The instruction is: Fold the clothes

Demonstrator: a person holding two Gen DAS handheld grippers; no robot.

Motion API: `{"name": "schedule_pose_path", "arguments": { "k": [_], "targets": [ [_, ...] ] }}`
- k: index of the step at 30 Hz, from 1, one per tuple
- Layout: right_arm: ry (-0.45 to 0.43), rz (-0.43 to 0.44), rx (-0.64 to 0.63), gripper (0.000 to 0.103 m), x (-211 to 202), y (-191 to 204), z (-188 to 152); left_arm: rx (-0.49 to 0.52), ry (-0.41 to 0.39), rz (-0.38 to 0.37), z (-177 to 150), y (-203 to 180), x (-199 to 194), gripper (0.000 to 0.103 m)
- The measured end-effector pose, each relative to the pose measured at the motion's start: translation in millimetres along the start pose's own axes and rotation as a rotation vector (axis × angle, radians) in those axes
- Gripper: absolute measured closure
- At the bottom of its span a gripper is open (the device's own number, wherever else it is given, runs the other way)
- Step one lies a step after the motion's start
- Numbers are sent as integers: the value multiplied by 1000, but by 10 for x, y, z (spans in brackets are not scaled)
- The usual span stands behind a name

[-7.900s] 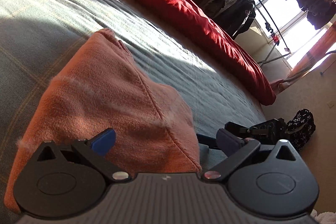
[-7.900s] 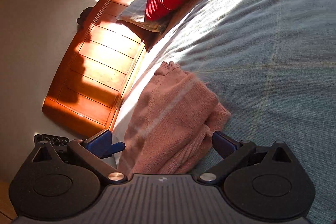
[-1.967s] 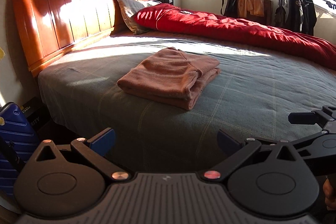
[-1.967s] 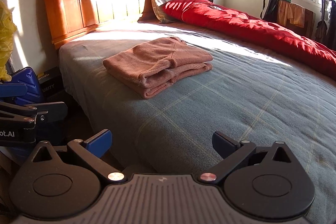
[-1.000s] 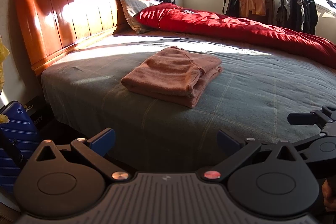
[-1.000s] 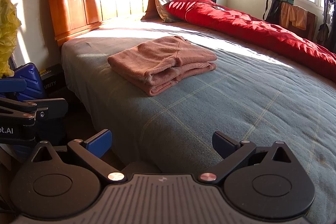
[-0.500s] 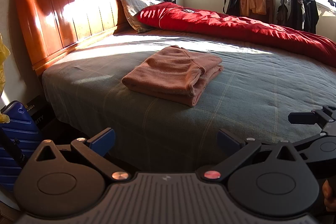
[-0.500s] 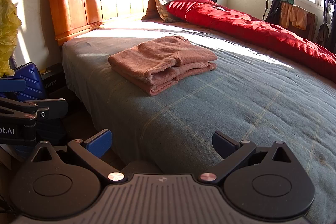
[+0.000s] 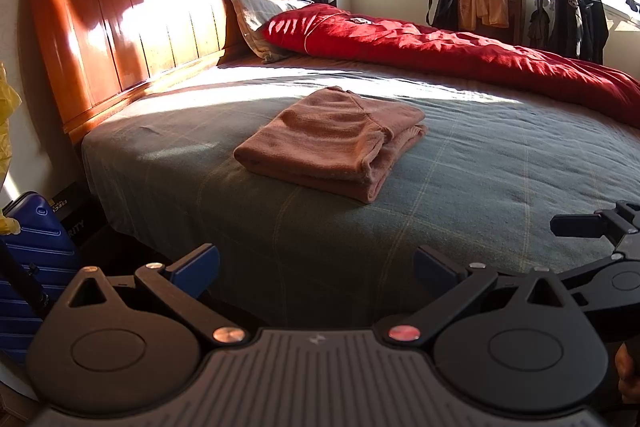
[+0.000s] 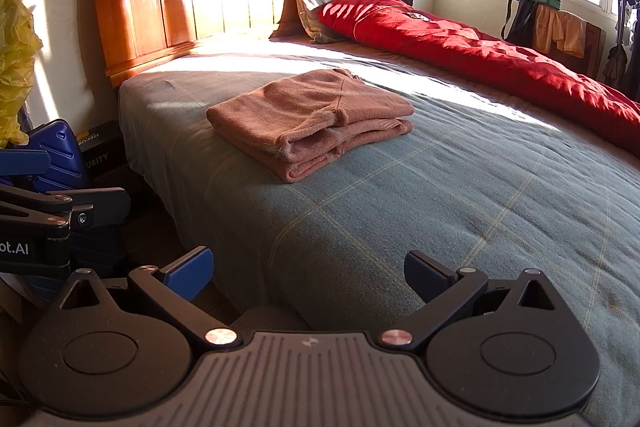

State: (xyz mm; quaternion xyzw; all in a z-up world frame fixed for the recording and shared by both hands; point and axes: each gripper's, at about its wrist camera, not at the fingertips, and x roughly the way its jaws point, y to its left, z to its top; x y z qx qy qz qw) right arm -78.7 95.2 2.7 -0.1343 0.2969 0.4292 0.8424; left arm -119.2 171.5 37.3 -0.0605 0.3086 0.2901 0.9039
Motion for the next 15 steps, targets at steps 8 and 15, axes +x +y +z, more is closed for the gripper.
{"name": "schedule_pose_path", "arguments": {
  "k": [8, 15],
  "targets": [
    [1, 1, -2, 0, 6, 15, 7, -1, 1, -1, 5, -1, 6, 1],
    [4, 0, -1, 0, 8, 10, 3, 1, 3, -1, 8, -1, 15, 1]
  ]
}}
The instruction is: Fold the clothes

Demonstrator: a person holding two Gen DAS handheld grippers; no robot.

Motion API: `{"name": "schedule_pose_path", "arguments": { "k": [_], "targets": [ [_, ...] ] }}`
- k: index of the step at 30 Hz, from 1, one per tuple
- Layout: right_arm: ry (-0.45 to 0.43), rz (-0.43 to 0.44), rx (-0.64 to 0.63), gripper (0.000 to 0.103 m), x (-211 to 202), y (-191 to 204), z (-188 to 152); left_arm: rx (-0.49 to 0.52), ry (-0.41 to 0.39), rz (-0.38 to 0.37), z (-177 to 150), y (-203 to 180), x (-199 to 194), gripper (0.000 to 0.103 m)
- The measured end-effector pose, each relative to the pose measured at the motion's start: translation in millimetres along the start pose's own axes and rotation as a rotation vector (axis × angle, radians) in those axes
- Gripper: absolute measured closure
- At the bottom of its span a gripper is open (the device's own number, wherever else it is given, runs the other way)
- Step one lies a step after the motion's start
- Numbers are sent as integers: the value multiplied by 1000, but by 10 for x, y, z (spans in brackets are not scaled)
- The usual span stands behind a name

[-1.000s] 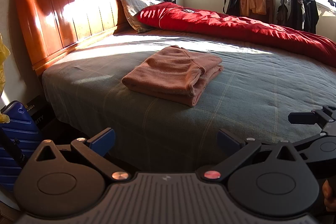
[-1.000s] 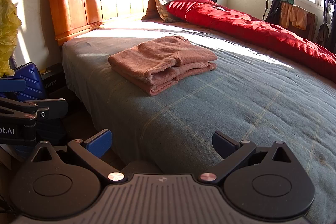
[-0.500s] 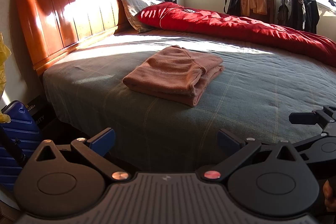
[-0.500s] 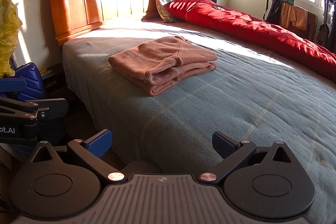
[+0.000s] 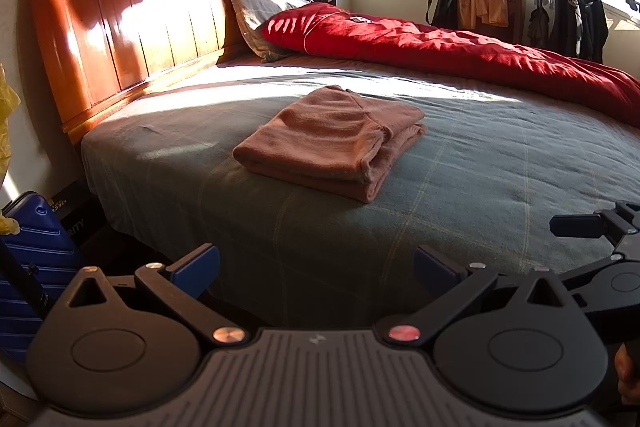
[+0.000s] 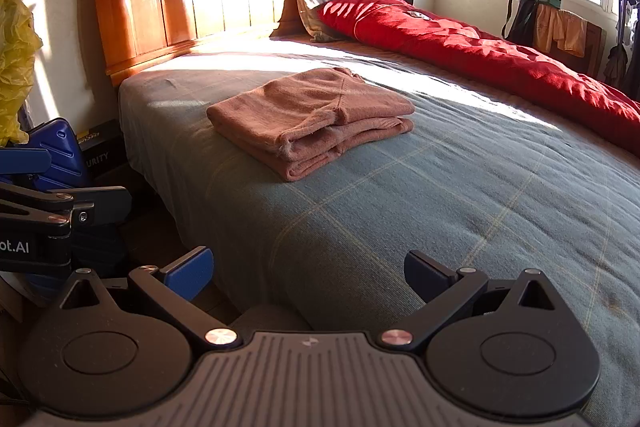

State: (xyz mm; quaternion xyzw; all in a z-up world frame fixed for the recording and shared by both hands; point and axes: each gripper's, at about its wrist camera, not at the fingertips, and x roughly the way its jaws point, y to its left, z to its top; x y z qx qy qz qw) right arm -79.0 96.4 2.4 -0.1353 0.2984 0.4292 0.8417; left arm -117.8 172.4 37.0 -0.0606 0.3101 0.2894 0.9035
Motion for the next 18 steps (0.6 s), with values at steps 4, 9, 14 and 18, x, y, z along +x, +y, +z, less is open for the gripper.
{"name": "schedule_pose_path", "arguments": {
  "k": [4, 9, 14, 18],
  "targets": [
    [1, 1, 1, 0, 6, 0, 0, -3, 3, 1, -3, 4, 4, 1],
    [3, 0, 2, 0, 2, 0, -12, -3, 7, 1, -17, -3, 4, 1],
    [3, 0, 3, 0, -3, -1, -13, 0, 6, 2, -15, -6, 1, 1],
    [3, -1, 7, 0, -3, -10, -14, 1, 4, -1, -21, -6, 0, 1]
  ]
}}
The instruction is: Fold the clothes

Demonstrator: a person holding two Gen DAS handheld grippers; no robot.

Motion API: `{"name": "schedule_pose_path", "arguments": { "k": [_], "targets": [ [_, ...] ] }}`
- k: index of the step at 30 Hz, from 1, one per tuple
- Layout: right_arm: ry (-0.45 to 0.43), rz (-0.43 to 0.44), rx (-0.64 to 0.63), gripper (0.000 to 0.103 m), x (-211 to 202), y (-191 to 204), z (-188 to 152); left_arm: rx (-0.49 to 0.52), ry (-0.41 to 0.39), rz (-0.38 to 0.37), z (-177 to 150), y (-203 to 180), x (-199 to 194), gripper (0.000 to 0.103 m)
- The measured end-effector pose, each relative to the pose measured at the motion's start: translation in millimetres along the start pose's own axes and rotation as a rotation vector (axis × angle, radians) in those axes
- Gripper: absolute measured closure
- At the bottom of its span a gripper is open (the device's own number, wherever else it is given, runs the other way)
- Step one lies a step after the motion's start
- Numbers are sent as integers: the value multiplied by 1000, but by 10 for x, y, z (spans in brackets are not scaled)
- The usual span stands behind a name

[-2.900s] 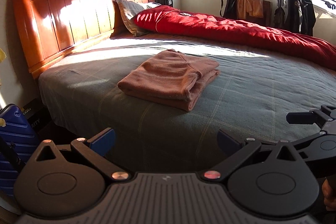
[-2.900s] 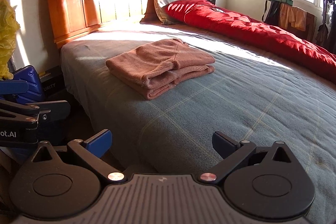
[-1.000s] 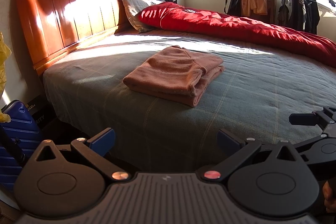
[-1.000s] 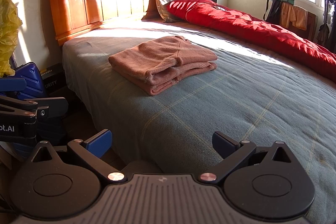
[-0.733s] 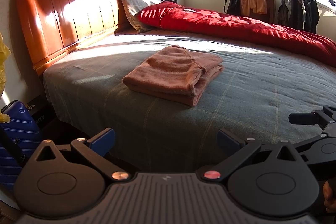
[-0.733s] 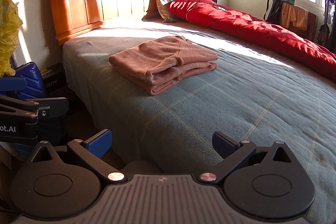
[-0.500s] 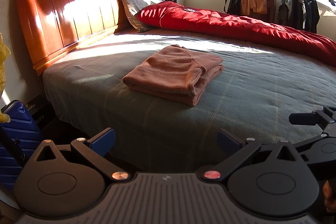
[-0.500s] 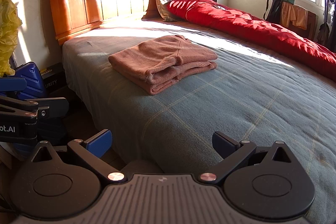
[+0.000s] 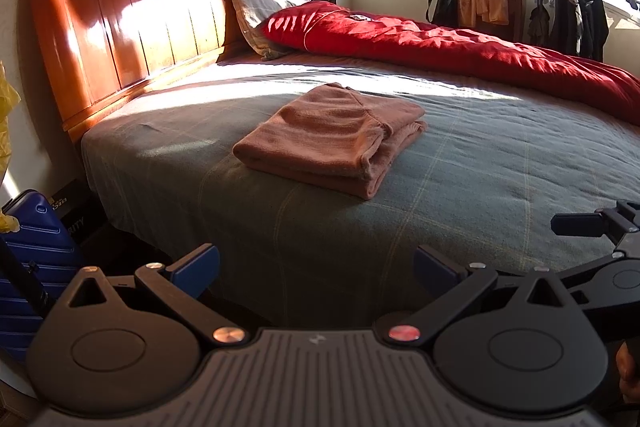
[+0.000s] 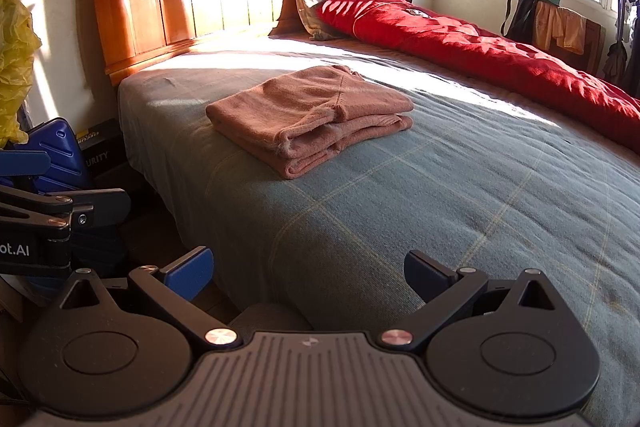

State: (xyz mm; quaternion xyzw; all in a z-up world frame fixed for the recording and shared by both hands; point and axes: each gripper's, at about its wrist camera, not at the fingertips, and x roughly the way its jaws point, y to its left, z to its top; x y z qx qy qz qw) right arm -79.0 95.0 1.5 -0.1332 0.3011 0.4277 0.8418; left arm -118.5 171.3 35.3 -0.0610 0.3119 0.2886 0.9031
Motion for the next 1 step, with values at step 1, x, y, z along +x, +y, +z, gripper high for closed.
{"name": "schedule_pose_path", "arguments": {
  "k": [1],
  "targets": [
    [0, 0, 0, 0, 0, -2, -1, 1, -1, -1, -1, -2, -3, 1]
  ]
}}
